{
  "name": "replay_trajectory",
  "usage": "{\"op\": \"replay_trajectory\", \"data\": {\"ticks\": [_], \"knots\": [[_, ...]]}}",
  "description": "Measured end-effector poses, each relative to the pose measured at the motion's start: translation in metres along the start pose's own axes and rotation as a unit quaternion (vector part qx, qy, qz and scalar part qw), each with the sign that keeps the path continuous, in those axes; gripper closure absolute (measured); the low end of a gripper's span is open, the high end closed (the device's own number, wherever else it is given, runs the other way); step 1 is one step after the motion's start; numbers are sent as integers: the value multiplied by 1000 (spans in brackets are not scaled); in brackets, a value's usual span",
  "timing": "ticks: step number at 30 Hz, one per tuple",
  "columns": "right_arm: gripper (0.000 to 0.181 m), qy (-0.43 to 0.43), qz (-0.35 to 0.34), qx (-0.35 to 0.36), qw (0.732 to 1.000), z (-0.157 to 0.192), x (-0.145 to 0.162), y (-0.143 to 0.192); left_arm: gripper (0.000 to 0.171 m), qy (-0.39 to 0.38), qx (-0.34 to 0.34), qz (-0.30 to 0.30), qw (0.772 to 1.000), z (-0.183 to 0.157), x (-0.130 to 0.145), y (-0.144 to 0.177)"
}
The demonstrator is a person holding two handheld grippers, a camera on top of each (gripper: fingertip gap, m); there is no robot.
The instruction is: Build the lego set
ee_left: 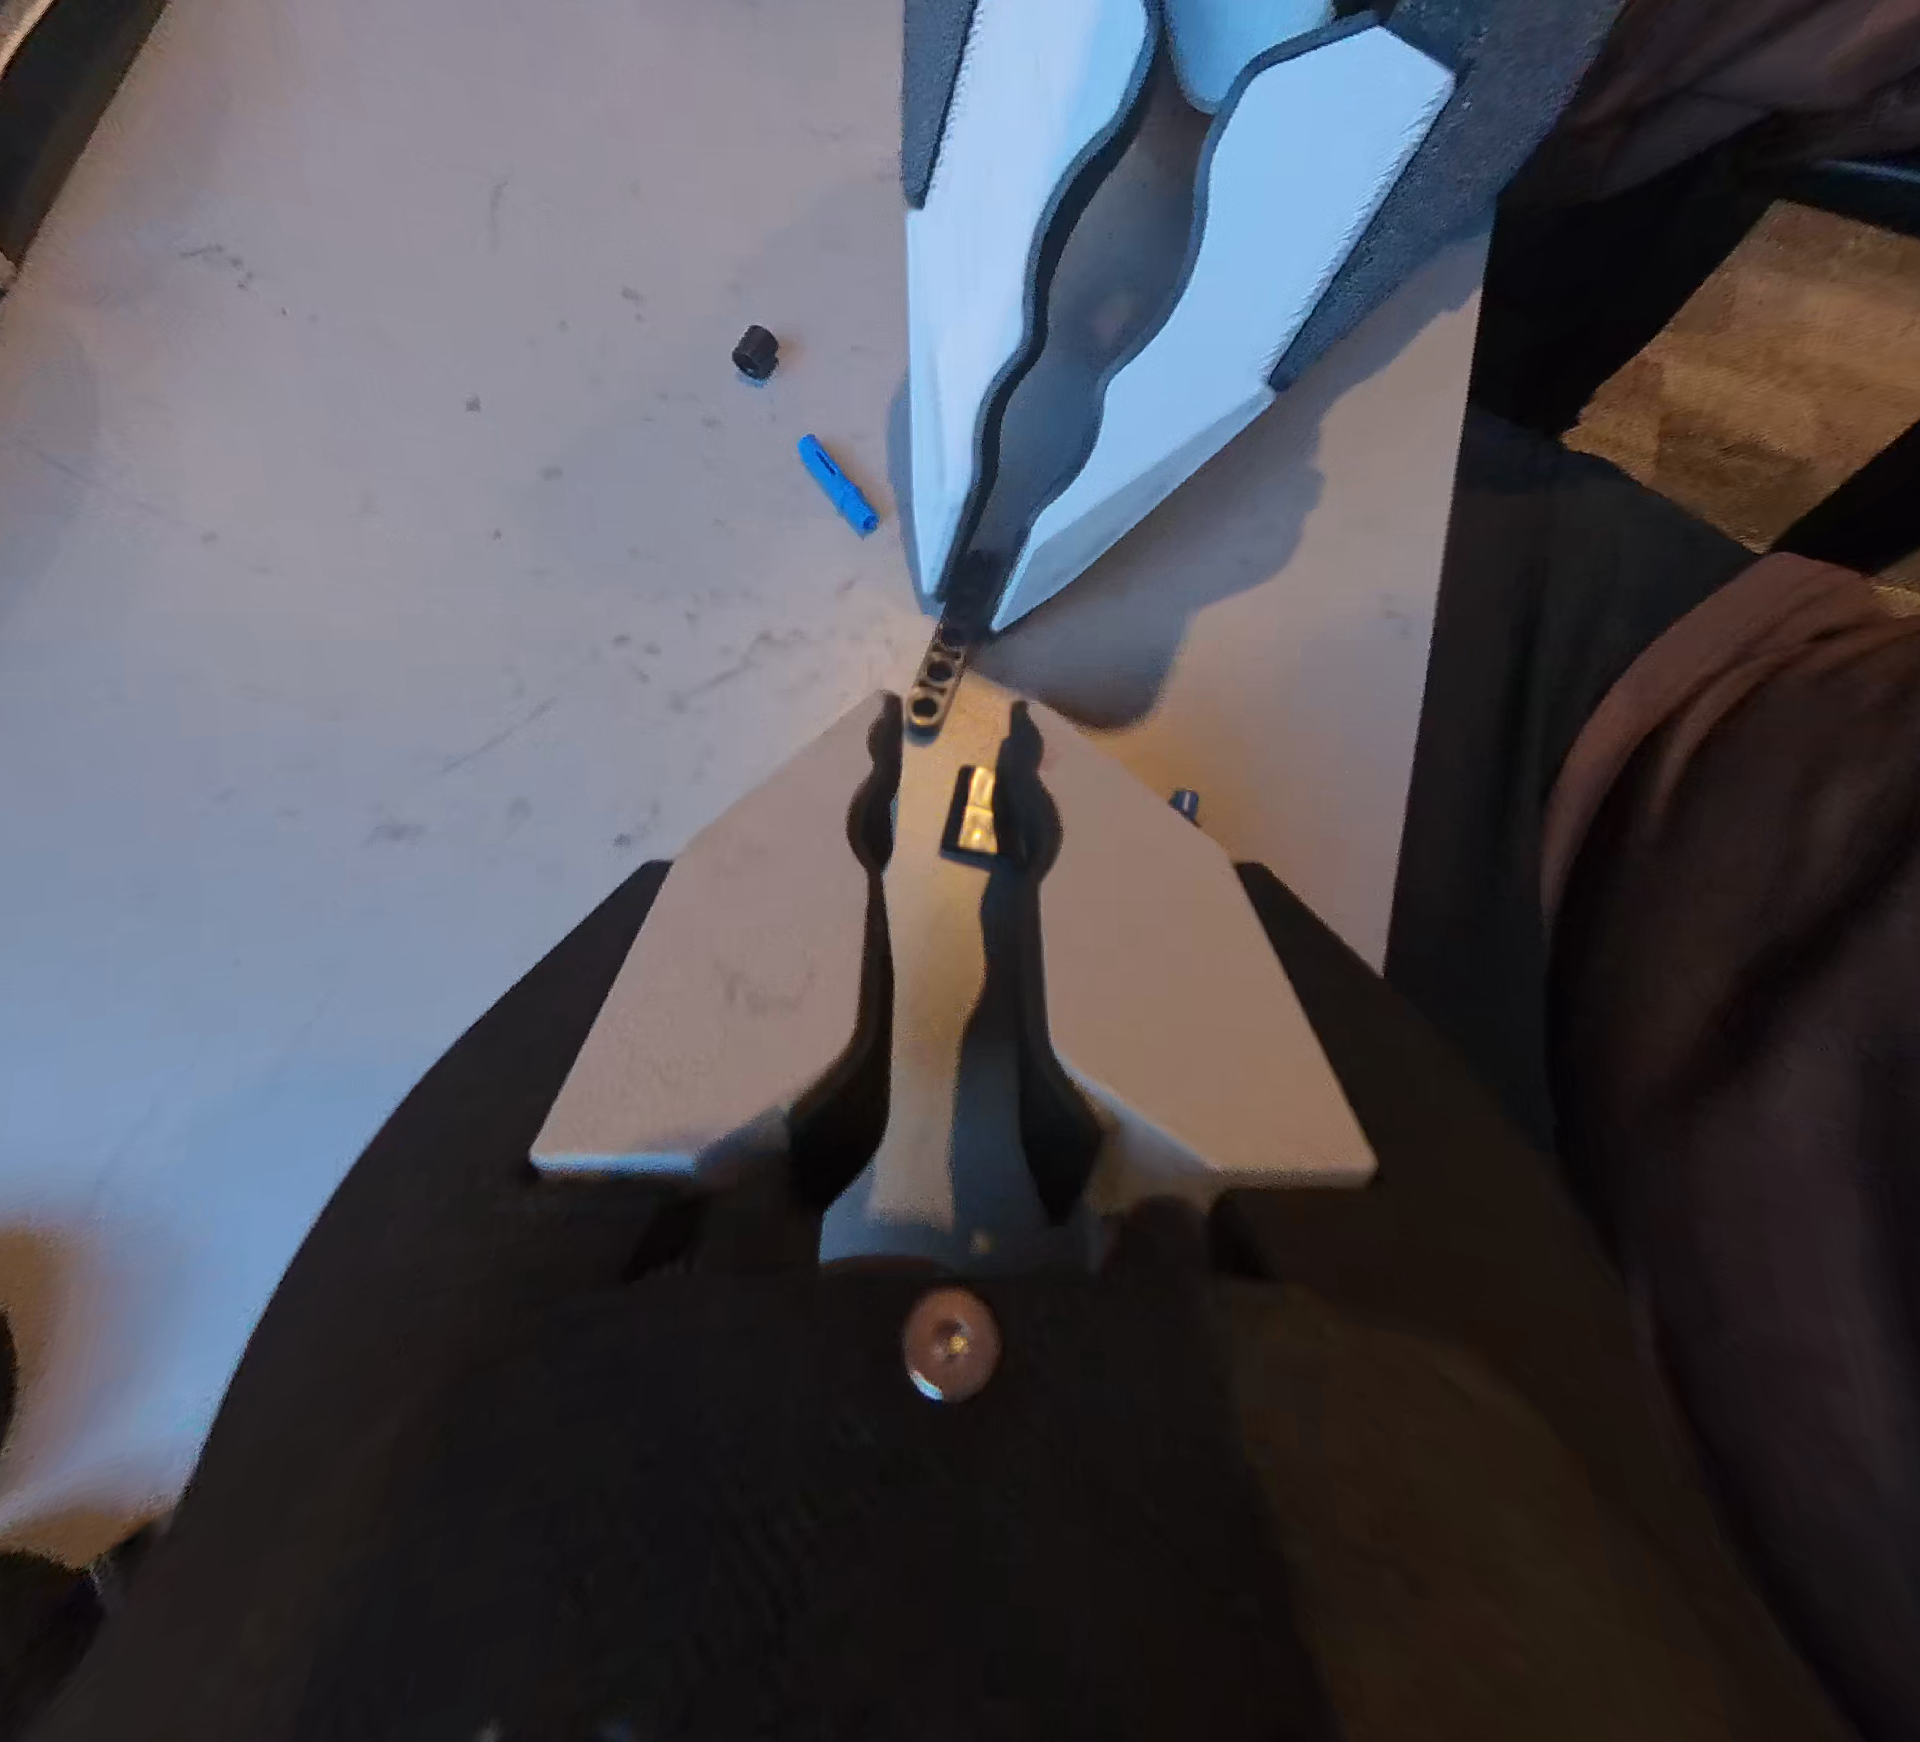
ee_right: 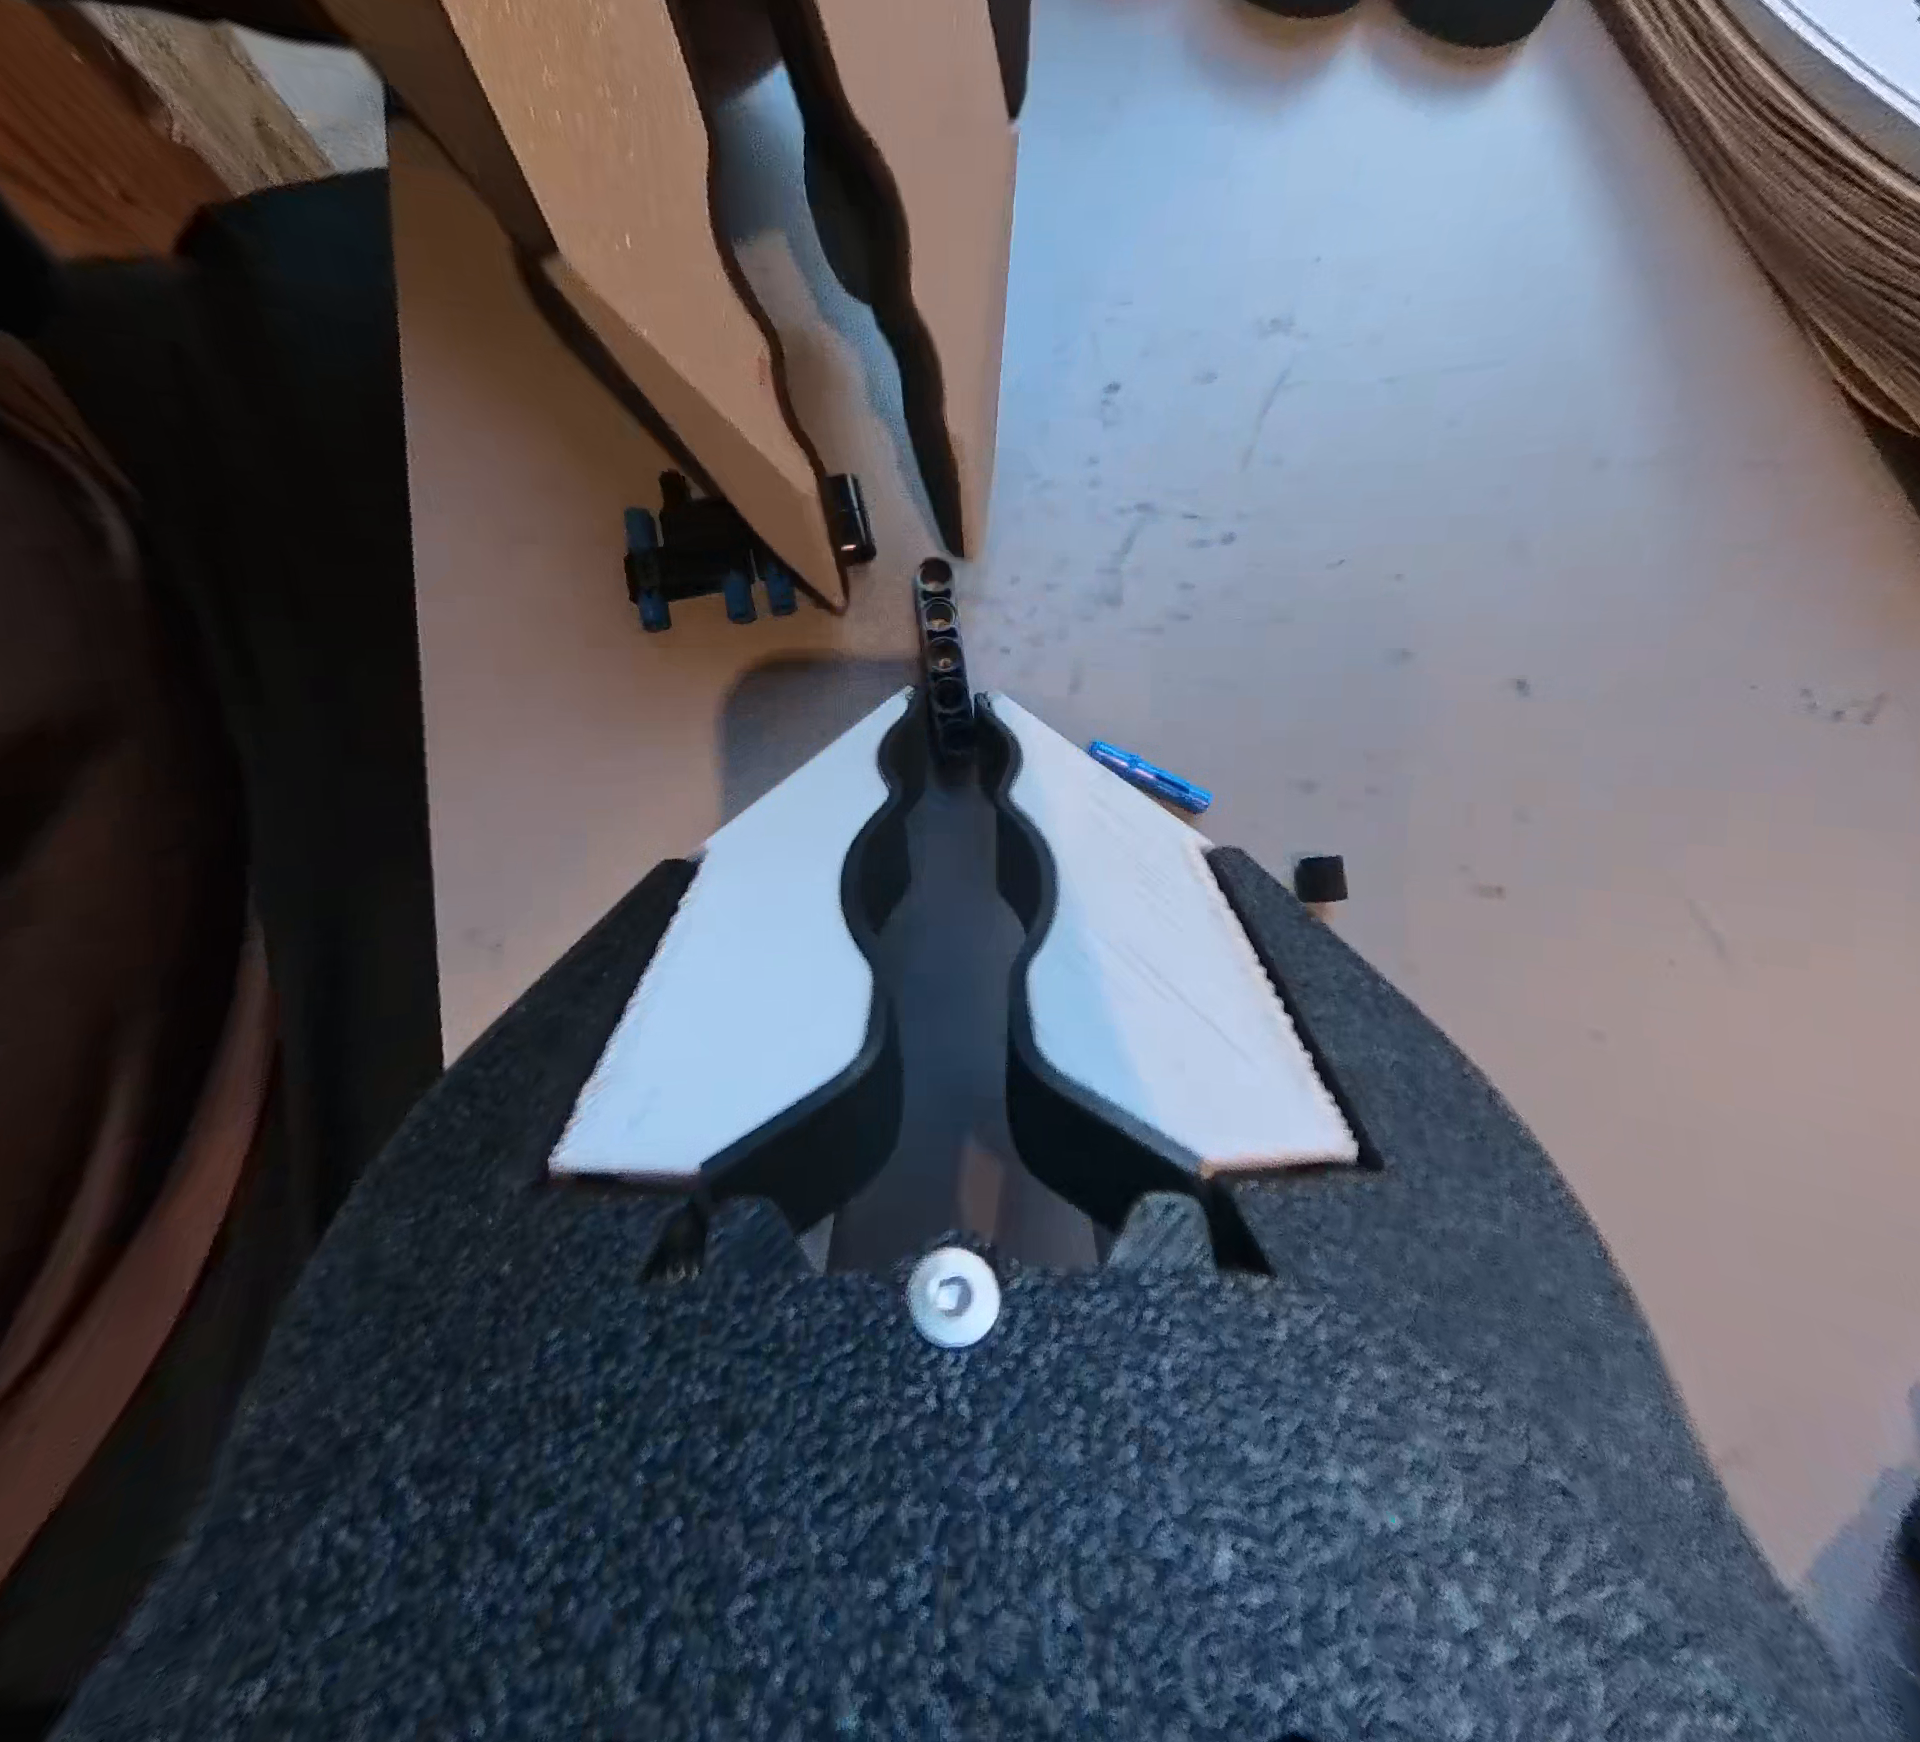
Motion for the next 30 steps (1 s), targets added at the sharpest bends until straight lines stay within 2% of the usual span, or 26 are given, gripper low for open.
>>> {"op": "replay_trajectory", "data": {"ticks": [4, 7, 11, 14, 17, 19, 24, 28, 30], "knots": [[160, -2, -2, 12, 1000, -3, 2, 3, 144, 17, 3, 12, 1000, 10, 8, 18], [150, -2, -9, 43, 999, -4, 0, 14, 145, 27, 12, 7, 1000, 13, 14, 25], [144, 31, -12, 44, 998, 21, -17, 21, 146, 23, 33, 20, 999, 8, 19, 21], [144, 45, 6, 25, 999, 49, -28, 9, 149, 13, 36, 28, 999, 5, 19, 20], [143, 42, 30, 30, 998, 66, -31, -7, 152, 20, 66, 27, 997, -1, 20, 19], [141, 41, 42, 40, 997, 69, -29, -14, 156, 26, 92, 27, 995, -6, 20, 18], [156, 0, 26, 35, 999, 62, -21, -9, 160, 19, 127, 30, 991, -12, 21, 17], [156, -19, 9, 15, 1000, 56, -14, -3, 158, -22, 102, 30, 994, -7, 23, 21], [157, -42, -1, -2, 999, 53, -11, -1, 149, -76, 39, 29, 996, -4, 24, 22]]}}
Point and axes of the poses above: each gripper's, where its closed fingertips meet, y back along the fingers, x out of its underside, z = x × y across the jaws, the point moved 9 cm from there along y, back along the fingers
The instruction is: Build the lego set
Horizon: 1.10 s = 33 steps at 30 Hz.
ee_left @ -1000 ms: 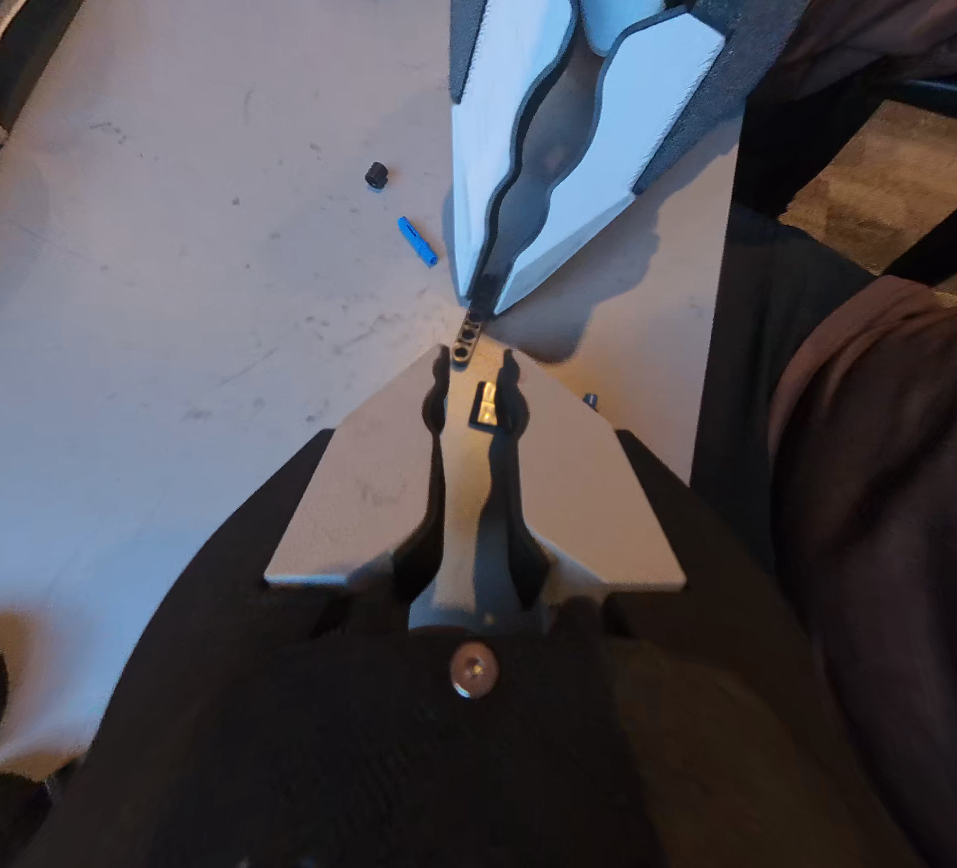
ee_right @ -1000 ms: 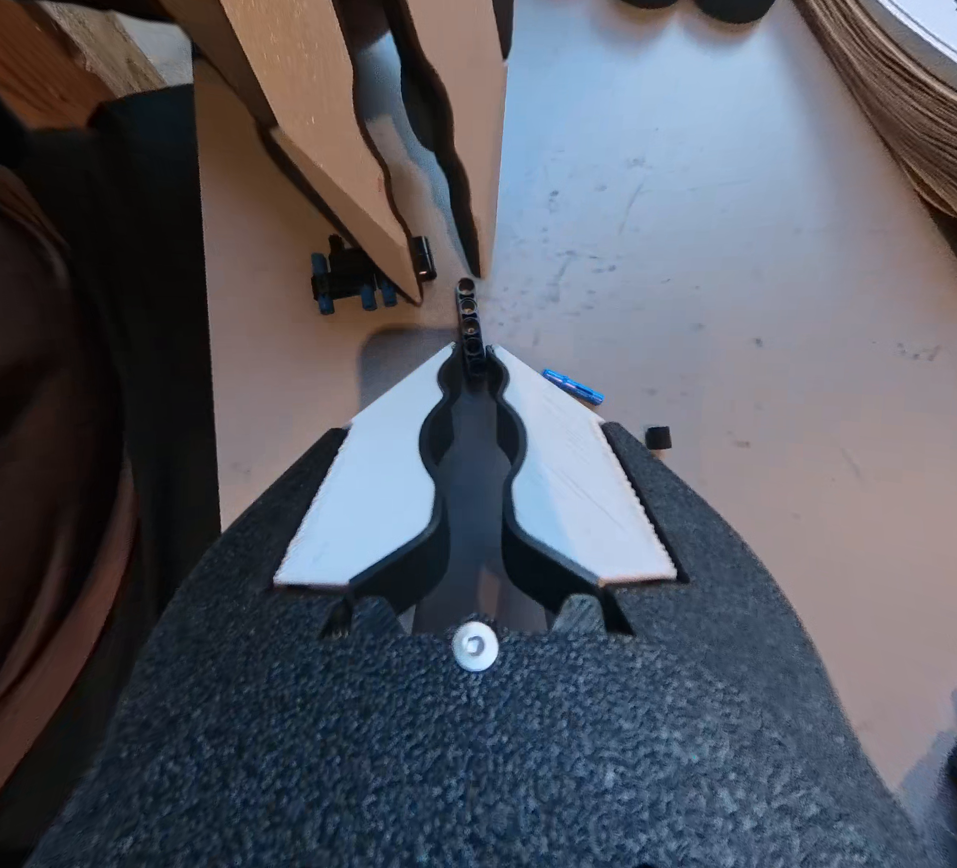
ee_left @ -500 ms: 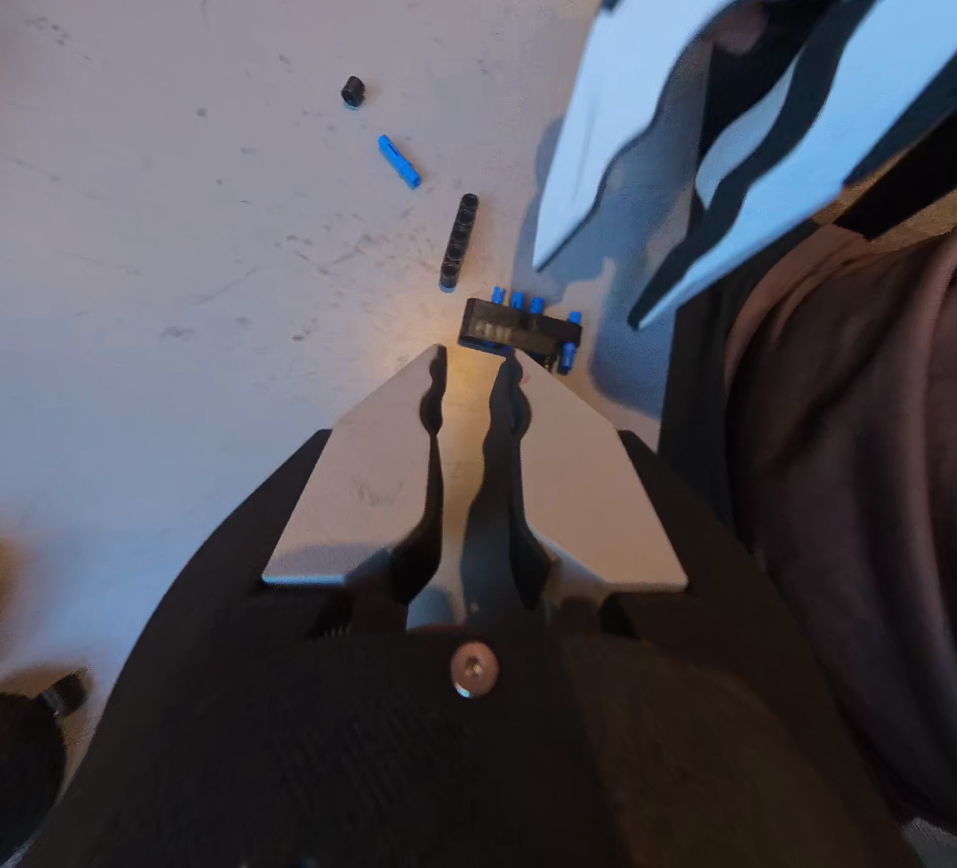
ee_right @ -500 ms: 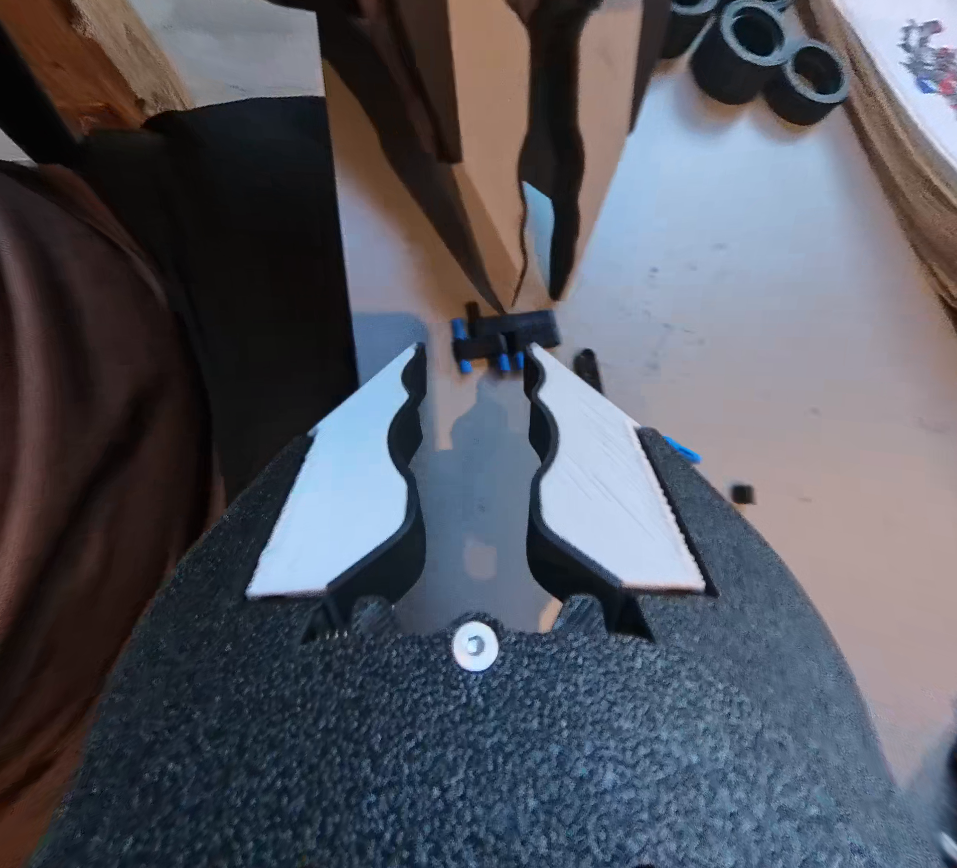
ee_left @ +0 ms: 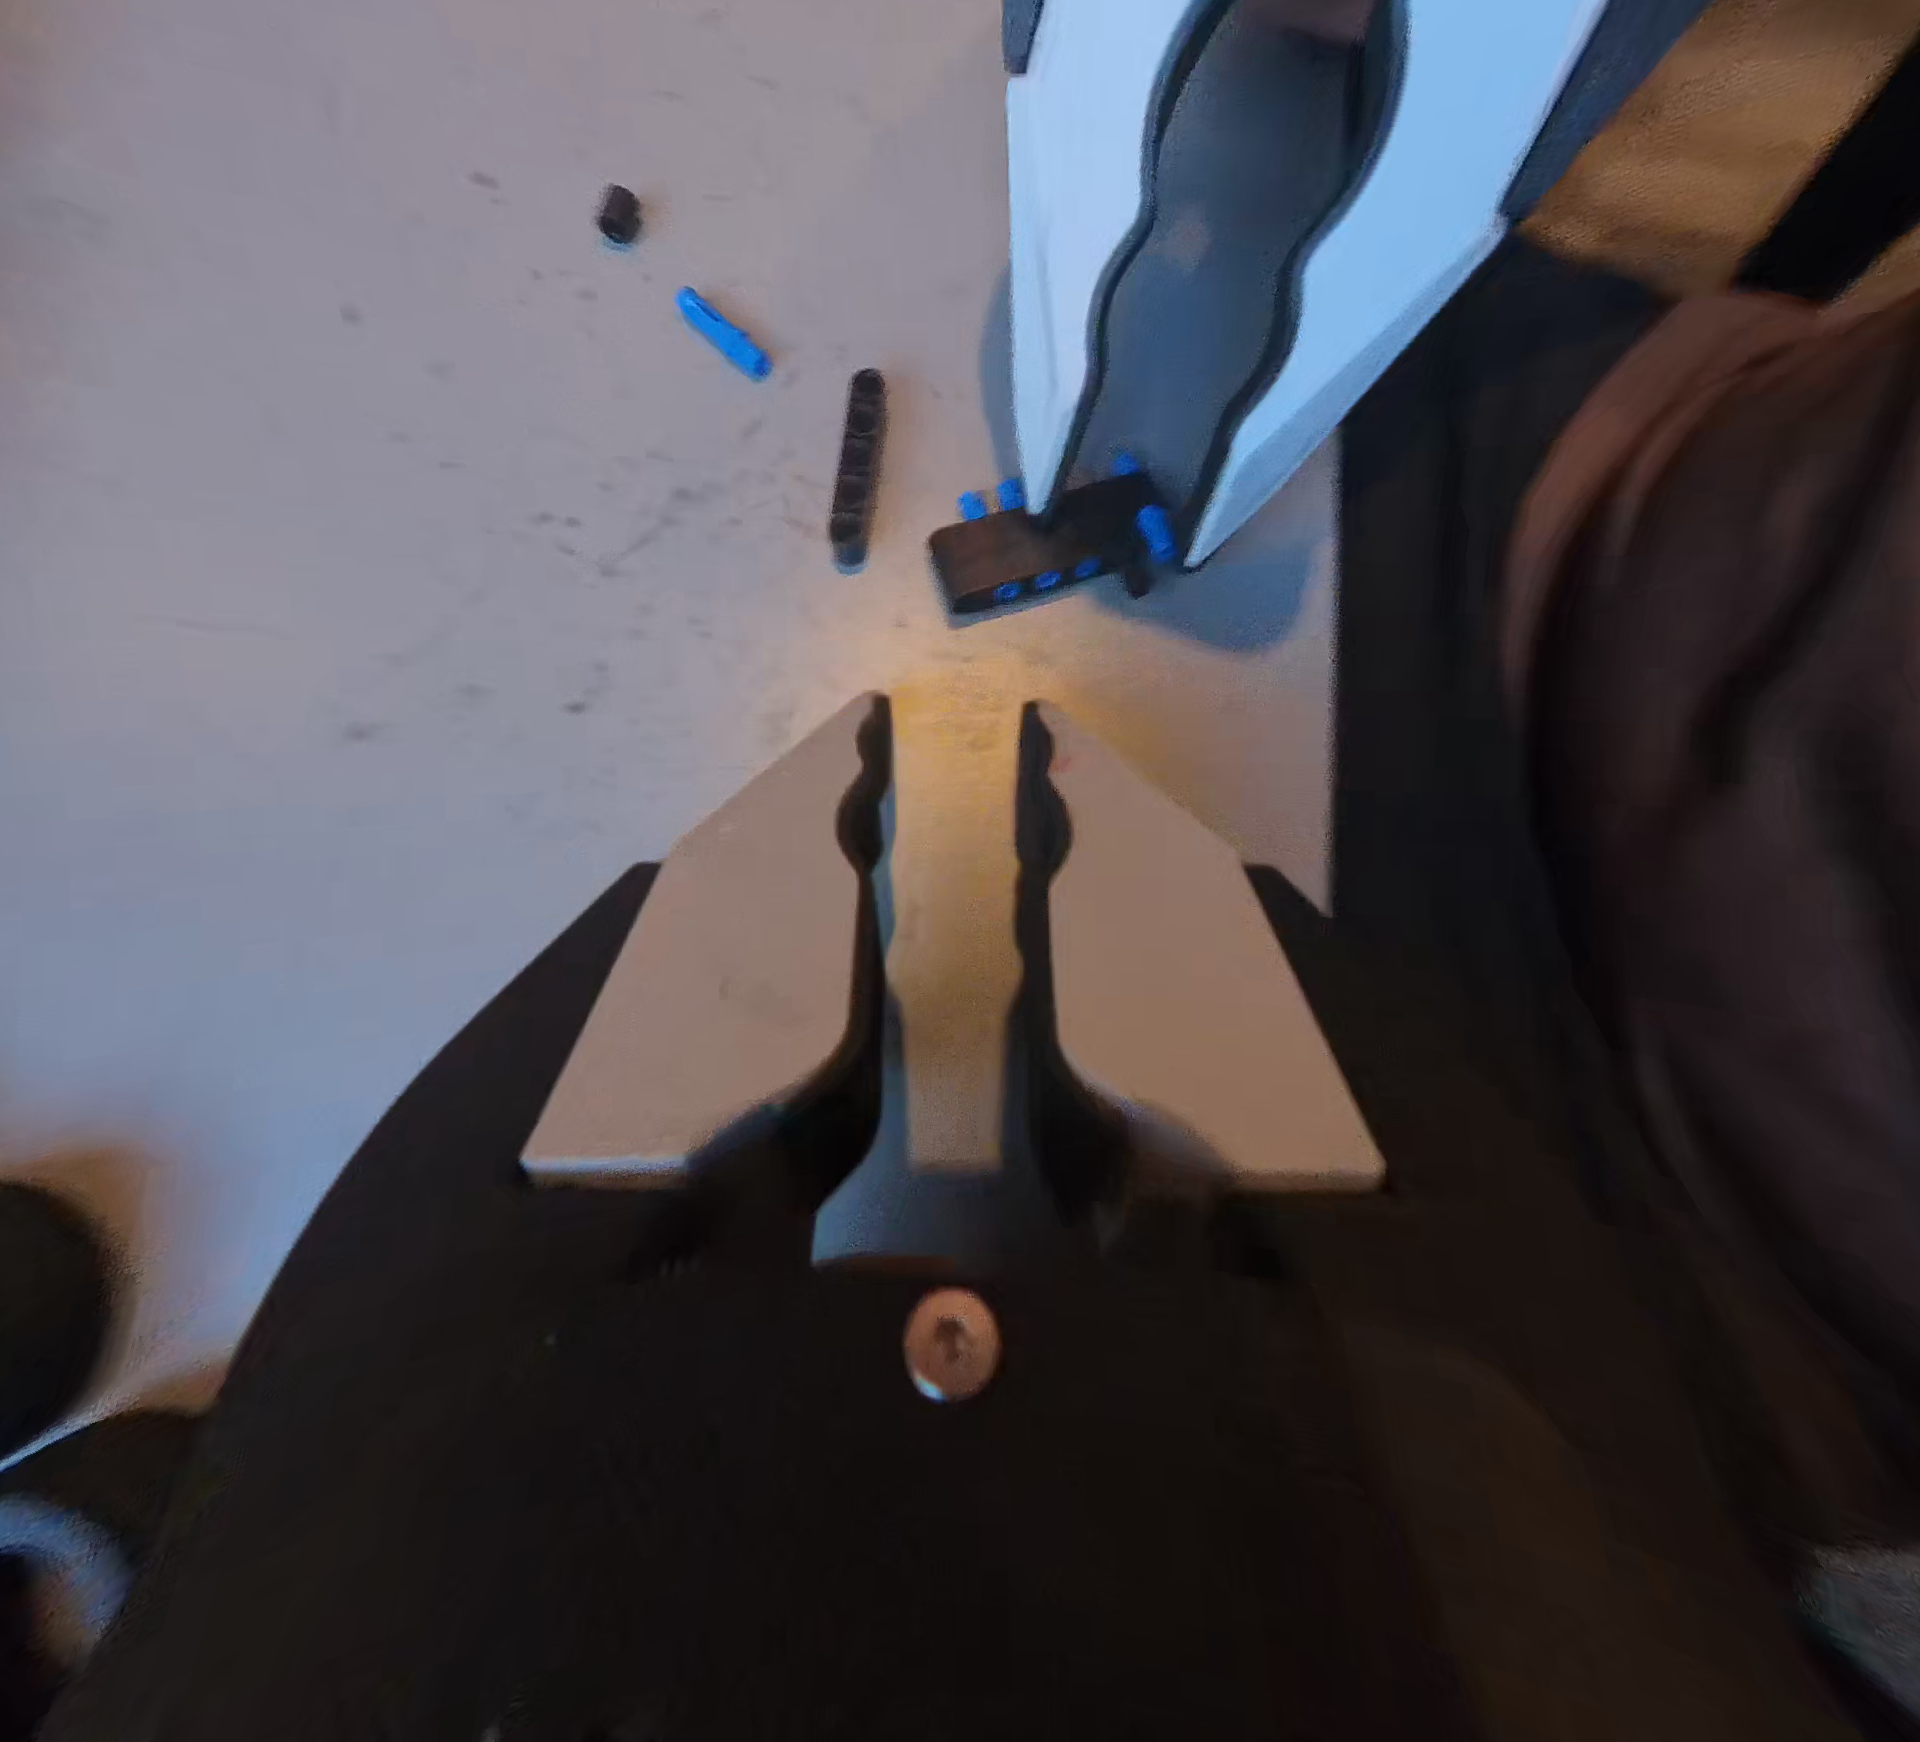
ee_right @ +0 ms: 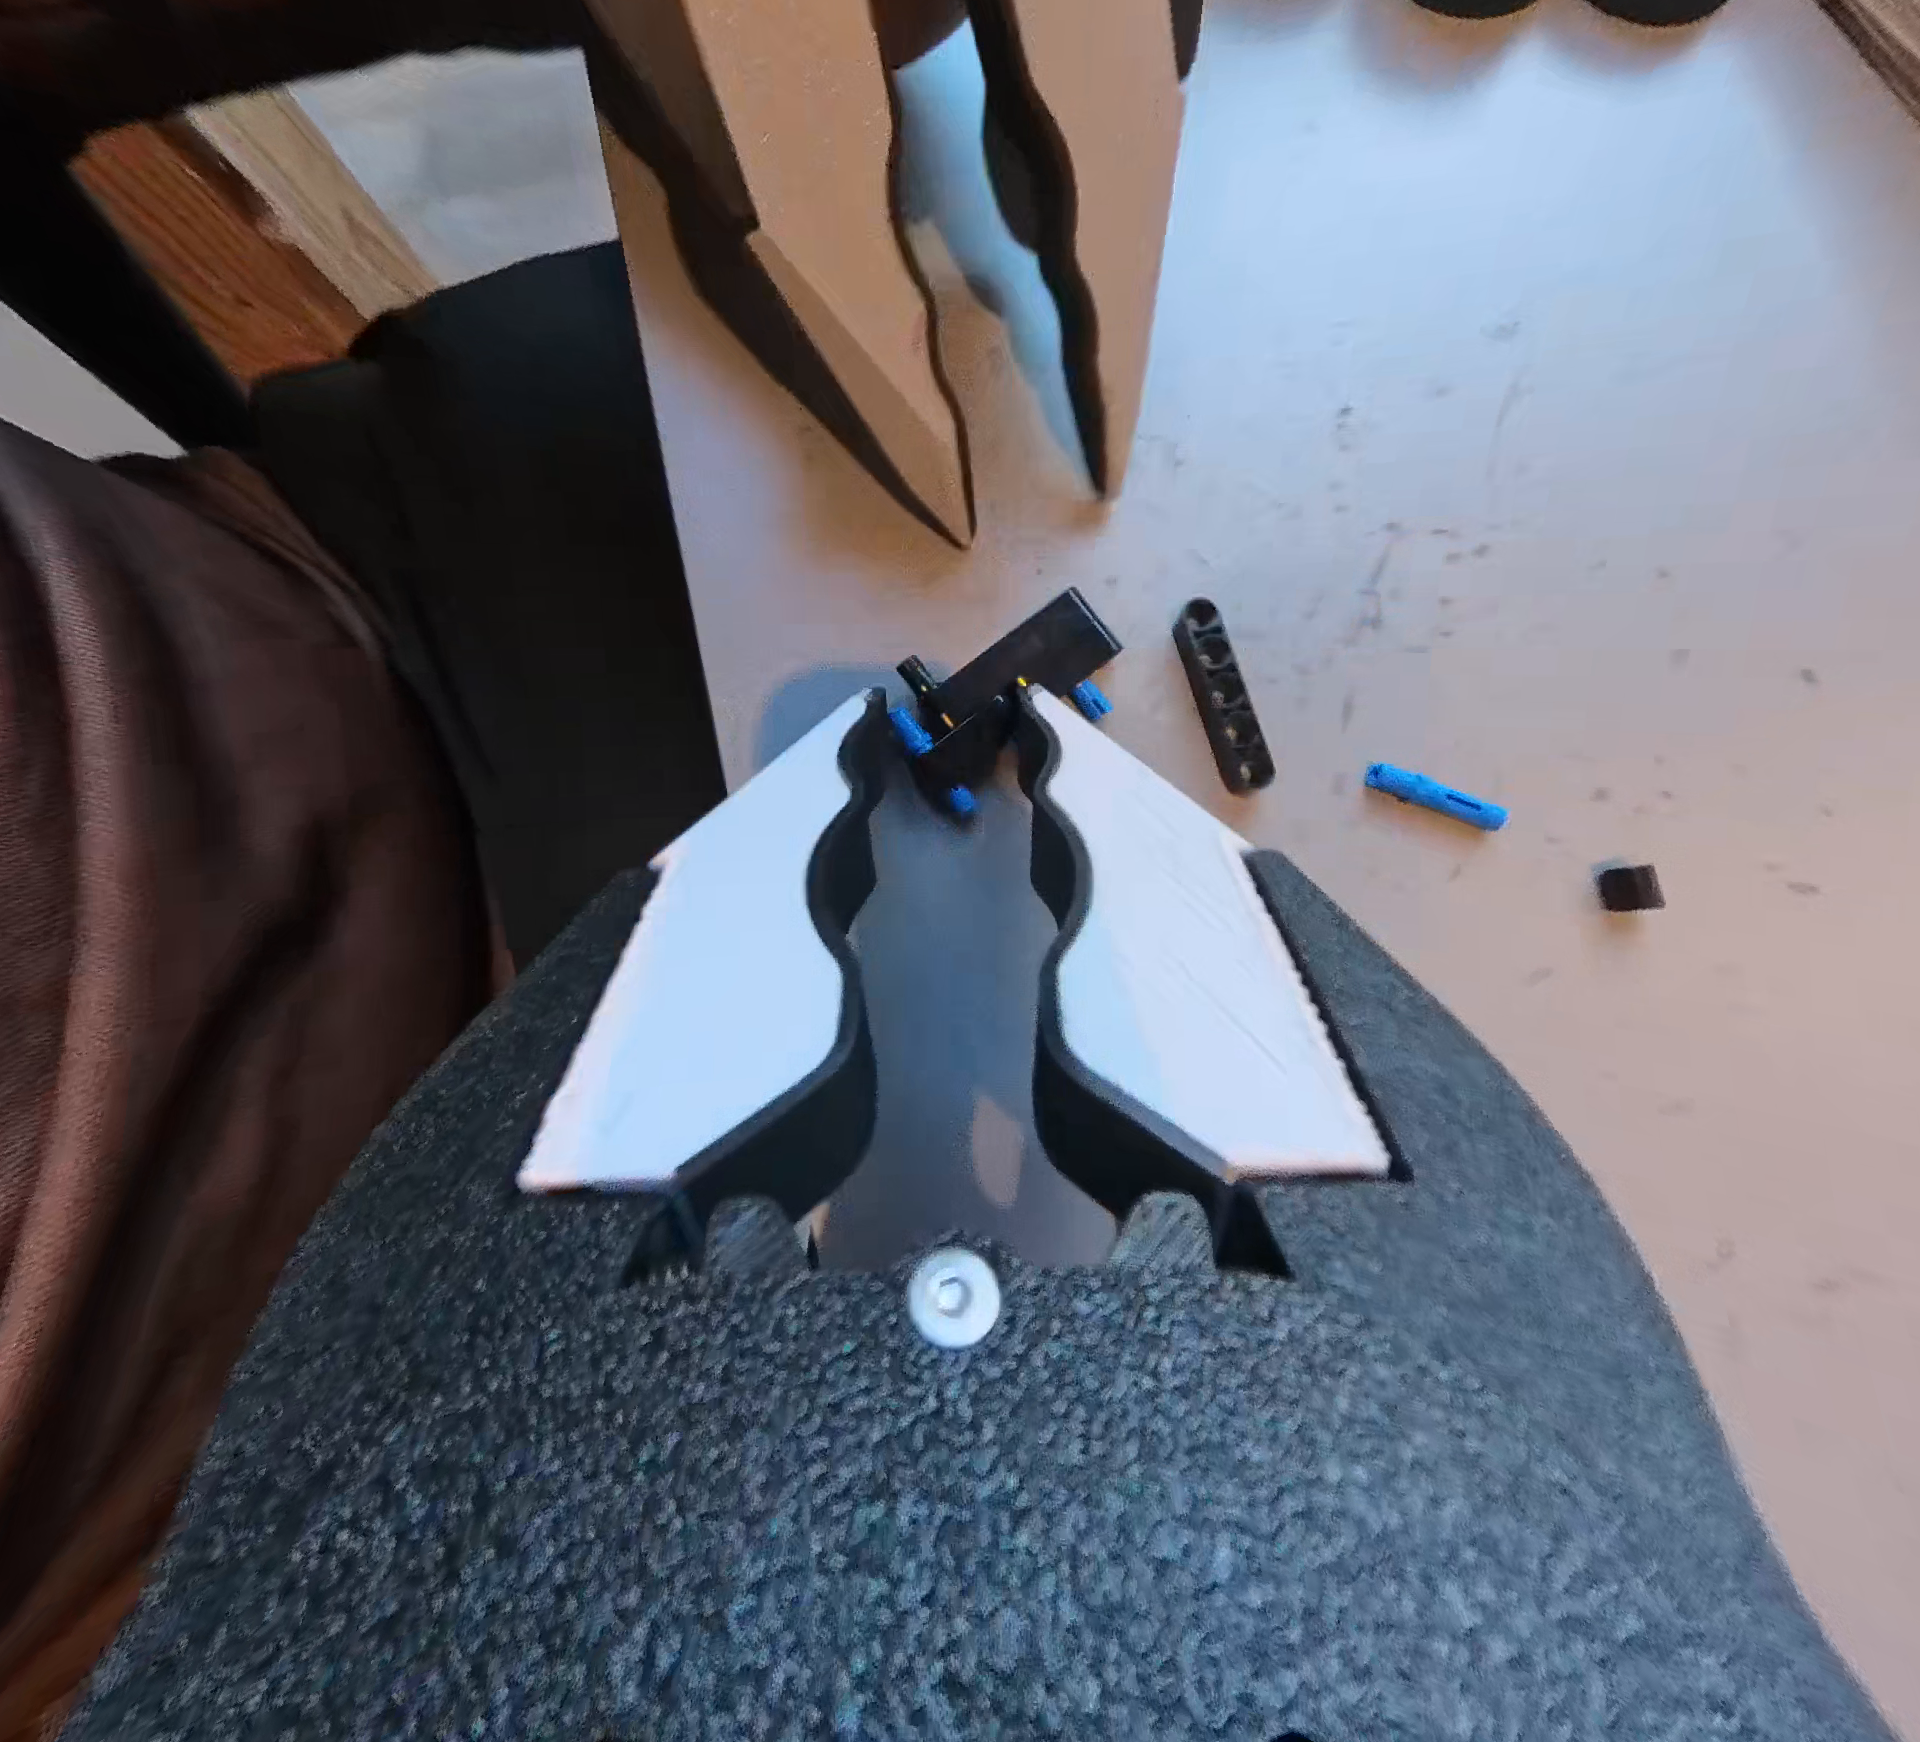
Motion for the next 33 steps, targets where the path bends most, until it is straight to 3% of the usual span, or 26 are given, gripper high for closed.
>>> {"op": "replay_trajectory", "data": {"ticks": [5, 8, 11, 15, 21, 25, 29, 33], "knots": [[159, -63, -36, -60, 996, -9, 3, 7, 150, -167, -61, -17, 984, -22, -8, -7], [172, -87, -65, -104, 989, -13, 3, 15, 149, -205, -91, -21, 974, -26, -10, -10], [178, -106, -76, -128, 983, -17, 6, 18, 147, -204, -91, -48, 974, -27, -13, -12], [181, -109, -49, -129, 984, -19, 10, 13, 162, -210, -86, -29, 973, -28, -13, -19], [180, -78, -29, -112, 990, -16, 11, 12, 164, -203, -114, -24, 972, -23, -15, -21], [160, -37, -18, -30, 999, -25, 12, 24, 171, -190, -87, -34, 977, -25, -14, -17], [145, -29, -17, -6, 999, -27, 10, 27, 171, -180, -74, -33, 980, -25, -14, -16], [143, 16, 24, 15, 999, -21, 15, 15, 156, -164, -30, -33, 985, -28, -14, -15]]}}
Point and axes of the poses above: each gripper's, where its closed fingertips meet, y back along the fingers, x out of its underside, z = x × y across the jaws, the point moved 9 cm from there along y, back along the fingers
